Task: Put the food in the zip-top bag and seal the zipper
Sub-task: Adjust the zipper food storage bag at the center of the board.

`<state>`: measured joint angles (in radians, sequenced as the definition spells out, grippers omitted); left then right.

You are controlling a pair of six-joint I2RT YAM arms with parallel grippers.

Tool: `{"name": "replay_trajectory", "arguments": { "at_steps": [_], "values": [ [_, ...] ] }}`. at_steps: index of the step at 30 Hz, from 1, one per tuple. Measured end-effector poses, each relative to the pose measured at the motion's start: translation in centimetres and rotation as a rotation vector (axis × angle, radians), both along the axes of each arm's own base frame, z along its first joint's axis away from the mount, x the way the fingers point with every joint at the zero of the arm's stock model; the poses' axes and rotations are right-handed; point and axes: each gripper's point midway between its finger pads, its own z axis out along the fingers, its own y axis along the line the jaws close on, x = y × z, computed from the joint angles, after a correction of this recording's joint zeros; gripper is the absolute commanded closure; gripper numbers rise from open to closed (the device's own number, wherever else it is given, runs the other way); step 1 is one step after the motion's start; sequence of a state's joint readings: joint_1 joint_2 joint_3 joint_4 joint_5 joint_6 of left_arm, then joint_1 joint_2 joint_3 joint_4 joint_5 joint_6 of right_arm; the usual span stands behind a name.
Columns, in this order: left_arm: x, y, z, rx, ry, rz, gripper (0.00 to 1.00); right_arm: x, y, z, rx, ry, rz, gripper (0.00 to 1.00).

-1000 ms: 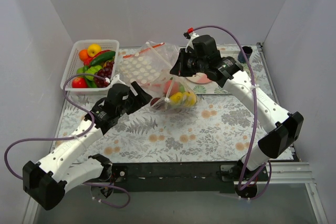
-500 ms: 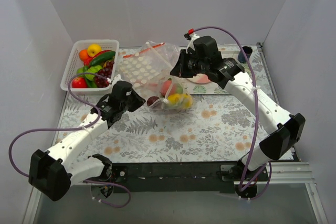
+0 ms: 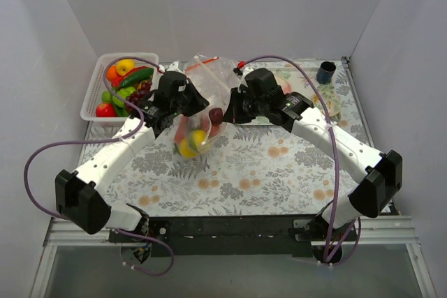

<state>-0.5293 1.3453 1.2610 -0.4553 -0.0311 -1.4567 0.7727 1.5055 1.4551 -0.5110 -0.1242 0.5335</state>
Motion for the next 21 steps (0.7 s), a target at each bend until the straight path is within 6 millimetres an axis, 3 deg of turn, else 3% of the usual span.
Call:
{"name": "replay_trajectory", "arguments": {
  "at_steps": [3, 6, 9, 17, 20, 21],
  "values": [
    [-0.3, 0.4, -3.2, 0.049, 0.062, 0.004, 1.00, 0.9, -0.7, 0.6, -0.012, -0.024, -0.032, 0.99],
    [-1.9, 2.4, -5.3, 0.086, 0.127, 0.020, 1.00, 1.5, -1.1, 1.1, -0.004, -0.040, -0.049, 0.99],
    [-1.8, 3.3, -5.3, 0.102, 0.132, 0.030, 1.00, 1.6, -1.2, 1.3, 0.002, -0.042, -0.052, 0.99],
    [-1.8, 3.5, -5.3, 0.117, 0.125, 0.012, 0.99, 1.8, -1.3, 1.8, 0.010, -0.060, -0.060, 0.99],
    [-1.9, 3.5, -5.3, 0.116, 0.124, -0.001, 0.89, 1.9, -1.7, 2.5, 0.019, -0.074, -0.071, 0.99],
    [-1.9, 3.5, -5.3, 0.116, 0.122, -0.005, 0.76, 1.9, -1.8, 2.6, 0.022, -0.078, -0.072, 0.99]
  ]
}}
